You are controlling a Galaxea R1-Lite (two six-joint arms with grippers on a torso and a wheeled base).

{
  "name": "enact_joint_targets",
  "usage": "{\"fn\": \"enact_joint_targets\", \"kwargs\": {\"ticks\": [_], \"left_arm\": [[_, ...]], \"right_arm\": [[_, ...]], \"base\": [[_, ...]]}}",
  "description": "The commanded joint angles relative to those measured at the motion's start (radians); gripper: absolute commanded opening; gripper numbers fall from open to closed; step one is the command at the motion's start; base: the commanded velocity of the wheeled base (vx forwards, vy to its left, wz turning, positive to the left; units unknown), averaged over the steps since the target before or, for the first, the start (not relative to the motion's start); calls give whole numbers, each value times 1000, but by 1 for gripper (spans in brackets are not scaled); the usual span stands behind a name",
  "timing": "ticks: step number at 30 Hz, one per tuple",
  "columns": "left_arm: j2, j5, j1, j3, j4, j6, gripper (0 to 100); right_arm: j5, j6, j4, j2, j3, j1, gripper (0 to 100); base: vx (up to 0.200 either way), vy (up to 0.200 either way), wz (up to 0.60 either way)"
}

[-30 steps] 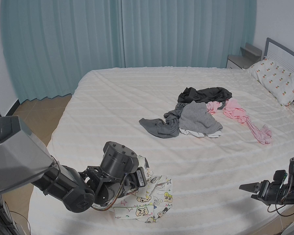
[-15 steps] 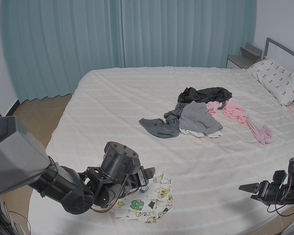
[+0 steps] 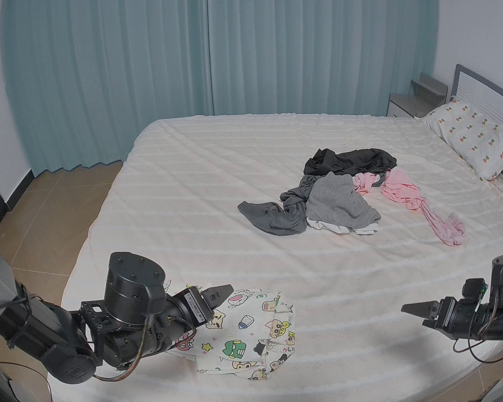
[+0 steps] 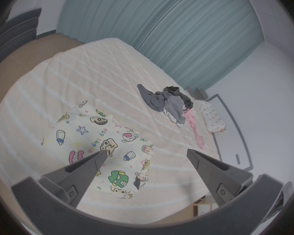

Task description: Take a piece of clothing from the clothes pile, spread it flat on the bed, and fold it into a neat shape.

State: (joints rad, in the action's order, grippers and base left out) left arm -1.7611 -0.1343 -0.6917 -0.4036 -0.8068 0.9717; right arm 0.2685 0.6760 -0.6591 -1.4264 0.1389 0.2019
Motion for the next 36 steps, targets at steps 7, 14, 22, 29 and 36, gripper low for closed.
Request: {"fn": "enact_joint_targets", "kwargs": {"ticks": [7, 14, 22, 29, 36], "left_arm": [[-20, 168, 115, 91, -86, 12, 100], [-41, 211, 164, 92, -135, 9, 100], [-94, 223, 198, 123, -232, 5, 100], [-101, 223, 199, 126, -246, 7, 100], [-120, 225, 205, 123, -246, 9, 100]], "right_arm": [[-29, 11, -25, -321, 252, 231, 100], [-38, 28, -180, -514, 257, 241, 100], [-112, 34, -461, -634, 200, 290, 100], [-123, 91, -490, -644, 220, 301, 100], [-127, 131, -600, -729, 226, 352, 100]], "base": [[0, 0, 0], [0, 29, 0], [0, 200, 0], [0, 200, 0], [0, 200, 0]]}}
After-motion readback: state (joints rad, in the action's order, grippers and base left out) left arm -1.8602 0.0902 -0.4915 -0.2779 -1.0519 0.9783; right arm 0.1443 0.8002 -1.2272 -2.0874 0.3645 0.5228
